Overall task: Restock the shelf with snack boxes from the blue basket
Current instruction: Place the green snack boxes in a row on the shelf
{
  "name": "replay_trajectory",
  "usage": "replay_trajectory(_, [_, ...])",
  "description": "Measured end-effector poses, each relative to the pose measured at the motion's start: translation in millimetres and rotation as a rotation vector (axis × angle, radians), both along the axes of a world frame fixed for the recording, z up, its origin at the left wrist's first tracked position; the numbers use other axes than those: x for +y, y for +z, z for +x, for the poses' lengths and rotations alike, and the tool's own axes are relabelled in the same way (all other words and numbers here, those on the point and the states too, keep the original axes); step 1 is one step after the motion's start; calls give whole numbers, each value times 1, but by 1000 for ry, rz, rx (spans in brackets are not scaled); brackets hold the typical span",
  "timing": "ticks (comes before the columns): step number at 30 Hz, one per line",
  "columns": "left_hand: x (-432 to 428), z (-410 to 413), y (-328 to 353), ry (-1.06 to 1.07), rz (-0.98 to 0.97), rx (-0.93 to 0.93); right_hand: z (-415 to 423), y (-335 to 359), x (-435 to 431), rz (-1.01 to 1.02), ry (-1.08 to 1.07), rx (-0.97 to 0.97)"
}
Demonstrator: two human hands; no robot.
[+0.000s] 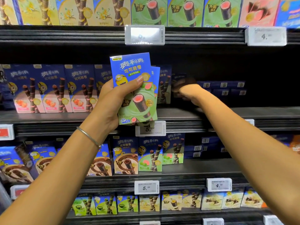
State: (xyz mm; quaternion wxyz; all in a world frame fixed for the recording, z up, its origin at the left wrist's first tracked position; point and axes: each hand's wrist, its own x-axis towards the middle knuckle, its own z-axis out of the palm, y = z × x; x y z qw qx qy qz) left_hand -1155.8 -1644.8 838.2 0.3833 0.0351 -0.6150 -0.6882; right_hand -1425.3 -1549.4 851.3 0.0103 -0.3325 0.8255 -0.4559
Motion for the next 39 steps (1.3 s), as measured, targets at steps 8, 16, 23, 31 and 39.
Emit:
replay_trajectory(8, [14, -27, 0, -84, 69, 64, 82, 16, 36, -385, 602, -413])
replay_trajectory(16, [12, -29, 8, -58, 105, 71, 83, 8, 50, -412, 480, -229])
replay_trajectory(23, [-13, -7, 10, 203, 22, 94, 42, 1, 43, -480, -13, -257])
replay_trajectory(31, [-19, 7, 6, 295, -30, 107, 42, -4, 22, -381, -97, -145])
replay_trajectory(39, [-17, 6, -2, 320, -32, 65, 53, -7, 9, -329, -184, 5])
